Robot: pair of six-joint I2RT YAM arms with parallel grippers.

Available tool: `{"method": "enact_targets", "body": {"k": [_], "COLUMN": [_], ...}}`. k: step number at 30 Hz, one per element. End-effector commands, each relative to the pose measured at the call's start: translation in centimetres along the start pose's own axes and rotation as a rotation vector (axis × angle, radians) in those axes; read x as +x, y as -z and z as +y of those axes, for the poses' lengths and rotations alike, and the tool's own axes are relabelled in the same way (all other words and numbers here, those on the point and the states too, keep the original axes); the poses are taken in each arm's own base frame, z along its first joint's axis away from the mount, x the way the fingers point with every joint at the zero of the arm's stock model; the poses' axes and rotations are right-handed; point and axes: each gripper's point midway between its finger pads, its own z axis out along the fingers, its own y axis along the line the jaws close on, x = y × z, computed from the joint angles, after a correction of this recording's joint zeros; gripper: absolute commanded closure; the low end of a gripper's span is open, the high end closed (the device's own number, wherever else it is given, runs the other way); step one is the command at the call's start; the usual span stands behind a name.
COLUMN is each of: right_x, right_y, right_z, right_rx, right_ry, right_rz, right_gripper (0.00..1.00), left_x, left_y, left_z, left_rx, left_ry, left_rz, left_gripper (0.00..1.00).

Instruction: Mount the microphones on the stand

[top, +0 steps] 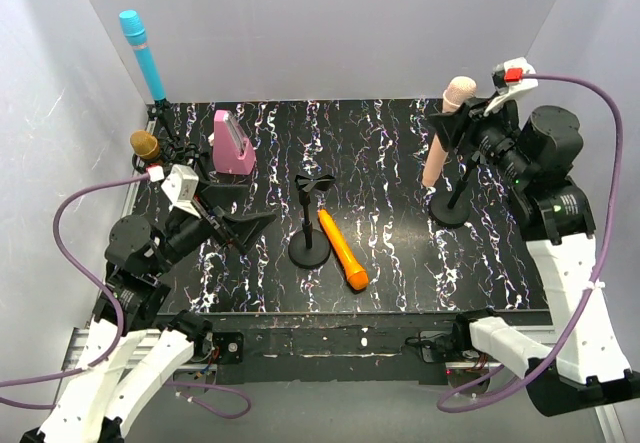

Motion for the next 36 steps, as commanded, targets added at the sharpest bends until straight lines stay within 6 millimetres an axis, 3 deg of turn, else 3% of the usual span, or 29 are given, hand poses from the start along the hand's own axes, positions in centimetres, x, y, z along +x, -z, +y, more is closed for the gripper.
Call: {"method": "enact_targets", "body": {"k": [1, 10, 13, 25, 30, 36], "right_x": [-3.6, -2.2, -1.7, 1.7, 2.7, 3.4], "right_y": [0.7, 0.0, -0.4, -3.4, -3.5, -4.4], "right_z": [-0.5, 4.6, 6.0, 8.2, 9.9, 10.0], "right_rx": [0.053, -0.213, -0.275, -0.259, -0.314, -0.307], "right_ry": [0.002, -0.091, -0.073, 0.036, 0.027, -0.010], "right_rz": [-0.210, -0.278, -0.336, -0.319, -0.317, -0.301], "right_gripper": [0.99, 0.99, 0.99, 0.99, 0.99, 0.99], "left_x": [-1.0, 0.3, 0.8, 1.8, 2.3, 2.6], "left_y": [-0.6, -2.5, -3.8, -7.4, -8.0, -8.9], "left_z": [0.2, -0.2, 0.1, 0.8, 1.1, 2.0], "left_rx": [0.000, 0.205, 0.238, 0.334, 0.357, 0.307], "left_ry": [-0.088, -0.454, -0.452, -0.450, -0.454, -0.412], "left_rz": [0.031, 0.151, 0.180, 0.189, 0.209, 0.197], "left_gripper": [0.02, 0.02, 0.02, 0.02, 0.02, 0.02]}}
